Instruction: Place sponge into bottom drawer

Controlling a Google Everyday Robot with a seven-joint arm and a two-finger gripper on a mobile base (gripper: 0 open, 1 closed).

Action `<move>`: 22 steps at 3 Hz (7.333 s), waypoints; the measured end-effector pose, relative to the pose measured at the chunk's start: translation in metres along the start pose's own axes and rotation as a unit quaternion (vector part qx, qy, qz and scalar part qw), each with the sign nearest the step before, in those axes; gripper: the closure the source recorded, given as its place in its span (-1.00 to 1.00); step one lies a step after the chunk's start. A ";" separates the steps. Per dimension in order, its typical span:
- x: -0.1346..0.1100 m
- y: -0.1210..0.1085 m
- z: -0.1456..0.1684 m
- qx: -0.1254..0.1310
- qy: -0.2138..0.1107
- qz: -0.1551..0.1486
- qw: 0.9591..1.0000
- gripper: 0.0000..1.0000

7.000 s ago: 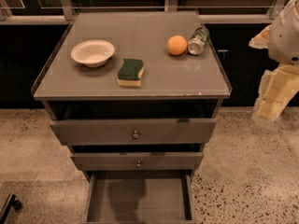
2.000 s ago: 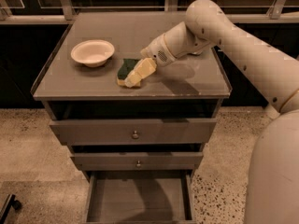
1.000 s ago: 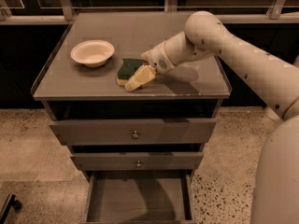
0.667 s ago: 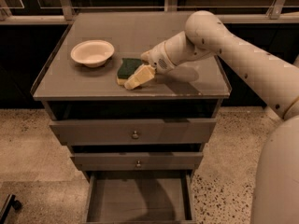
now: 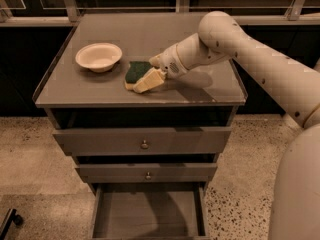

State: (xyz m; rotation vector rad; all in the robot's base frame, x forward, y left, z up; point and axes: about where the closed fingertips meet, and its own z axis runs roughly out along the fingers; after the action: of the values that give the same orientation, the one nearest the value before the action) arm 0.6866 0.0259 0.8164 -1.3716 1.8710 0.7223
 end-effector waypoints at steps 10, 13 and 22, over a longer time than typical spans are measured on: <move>0.153 0.186 -0.076 0.108 -0.081 0.206 0.969 1.00; 0.219 0.192 -0.052 0.124 -0.071 0.269 0.953 1.00; 0.542 0.201 0.197 0.071 -0.157 0.469 0.866 1.00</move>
Offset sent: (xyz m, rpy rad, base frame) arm -0.0201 -0.0127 -0.0037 0.1033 0.0663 -0.0027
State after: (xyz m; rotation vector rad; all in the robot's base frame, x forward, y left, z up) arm 0.4283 -0.0733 0.2722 -0.1349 2.2011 1.1472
